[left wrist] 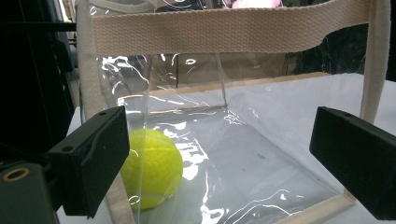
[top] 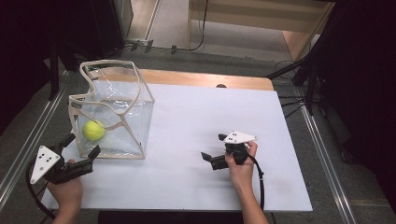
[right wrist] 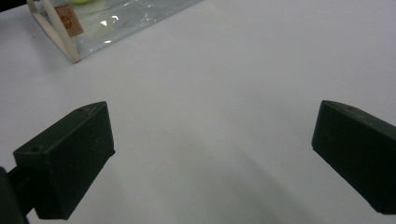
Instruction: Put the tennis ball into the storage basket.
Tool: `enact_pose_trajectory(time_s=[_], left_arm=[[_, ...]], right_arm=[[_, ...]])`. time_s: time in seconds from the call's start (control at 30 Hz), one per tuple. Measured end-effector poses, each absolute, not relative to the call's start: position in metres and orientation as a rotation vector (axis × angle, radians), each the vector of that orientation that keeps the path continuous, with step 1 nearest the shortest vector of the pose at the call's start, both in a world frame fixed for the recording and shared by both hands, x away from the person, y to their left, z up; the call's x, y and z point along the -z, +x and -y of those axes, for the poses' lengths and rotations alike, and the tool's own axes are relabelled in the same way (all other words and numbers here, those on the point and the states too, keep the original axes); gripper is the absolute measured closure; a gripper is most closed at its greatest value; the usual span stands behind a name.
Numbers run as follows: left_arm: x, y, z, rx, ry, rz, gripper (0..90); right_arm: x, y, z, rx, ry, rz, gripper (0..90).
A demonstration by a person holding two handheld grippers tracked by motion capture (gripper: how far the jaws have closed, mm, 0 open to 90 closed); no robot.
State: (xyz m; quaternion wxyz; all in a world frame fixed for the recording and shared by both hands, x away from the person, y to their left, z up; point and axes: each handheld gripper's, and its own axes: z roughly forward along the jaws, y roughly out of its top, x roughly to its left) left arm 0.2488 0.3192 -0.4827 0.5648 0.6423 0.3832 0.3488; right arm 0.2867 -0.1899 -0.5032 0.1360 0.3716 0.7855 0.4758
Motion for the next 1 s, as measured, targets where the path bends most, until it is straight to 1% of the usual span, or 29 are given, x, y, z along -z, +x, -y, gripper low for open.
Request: enact_pose_trajectory(time_s=[1.0], left_arm=[[0.483, 0.249, -0.318, -0.826, 1.530, -0.898, 5.4]], right_arm=[[0.503, 0.257, 0.272, -1.305, 1.232, -2.120, 0.0]])
